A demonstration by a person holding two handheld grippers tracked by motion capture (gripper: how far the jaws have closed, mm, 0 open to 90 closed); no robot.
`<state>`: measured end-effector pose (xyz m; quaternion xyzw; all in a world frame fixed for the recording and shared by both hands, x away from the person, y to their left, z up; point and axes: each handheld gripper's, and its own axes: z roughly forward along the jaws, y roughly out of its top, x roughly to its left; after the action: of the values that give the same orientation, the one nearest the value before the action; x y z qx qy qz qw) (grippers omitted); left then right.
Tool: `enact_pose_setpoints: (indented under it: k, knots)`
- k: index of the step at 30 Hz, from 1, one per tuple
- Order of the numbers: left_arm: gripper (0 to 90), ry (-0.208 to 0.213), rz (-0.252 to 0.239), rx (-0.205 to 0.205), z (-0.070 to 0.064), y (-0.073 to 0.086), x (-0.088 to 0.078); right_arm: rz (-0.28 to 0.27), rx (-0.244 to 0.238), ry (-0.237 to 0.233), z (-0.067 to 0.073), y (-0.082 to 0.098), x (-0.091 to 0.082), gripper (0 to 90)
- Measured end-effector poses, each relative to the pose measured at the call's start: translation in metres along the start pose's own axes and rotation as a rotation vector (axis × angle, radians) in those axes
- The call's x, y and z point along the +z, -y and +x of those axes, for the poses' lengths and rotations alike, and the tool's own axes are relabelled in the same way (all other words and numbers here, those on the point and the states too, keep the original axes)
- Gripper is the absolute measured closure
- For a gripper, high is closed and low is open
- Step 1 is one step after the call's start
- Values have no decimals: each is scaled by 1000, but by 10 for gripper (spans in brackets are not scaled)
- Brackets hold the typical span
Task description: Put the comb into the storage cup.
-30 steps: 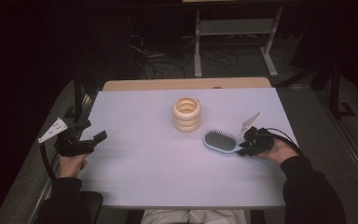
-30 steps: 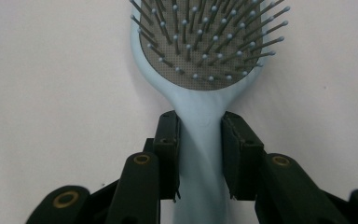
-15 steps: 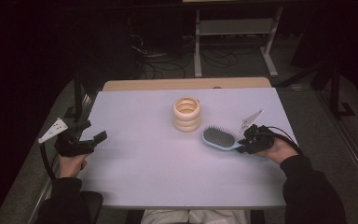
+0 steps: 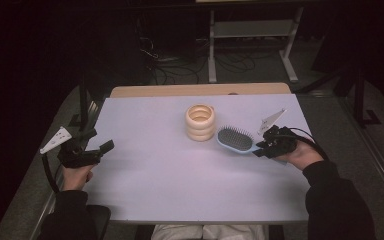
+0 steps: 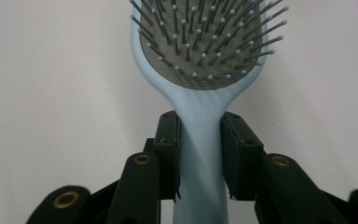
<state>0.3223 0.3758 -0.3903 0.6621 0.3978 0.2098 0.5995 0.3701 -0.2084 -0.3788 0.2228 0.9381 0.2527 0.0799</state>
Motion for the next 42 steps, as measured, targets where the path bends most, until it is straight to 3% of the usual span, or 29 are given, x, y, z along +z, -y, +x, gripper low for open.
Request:
enact_pose_setpoints:
  k: [11,24,37,40,42]
  knots:
    - [0,8,19,9,-1,1,4,-1,-19,2,1,-19,-15,683]
    - [0,15,18,5,-2,1,5,-45,-33,56,5,-43,-47,683]
    - [0,25,14,-17,-2,-3,5,-92,-88,103,13,-76,-80,684]
    - [1,8,37,3,-2,-5,8,-97,-90,107,12,-82,-85,683]
    - [1,14,53,-7,-1,-5,11,-100,-94,109,13,-86,-86,684]
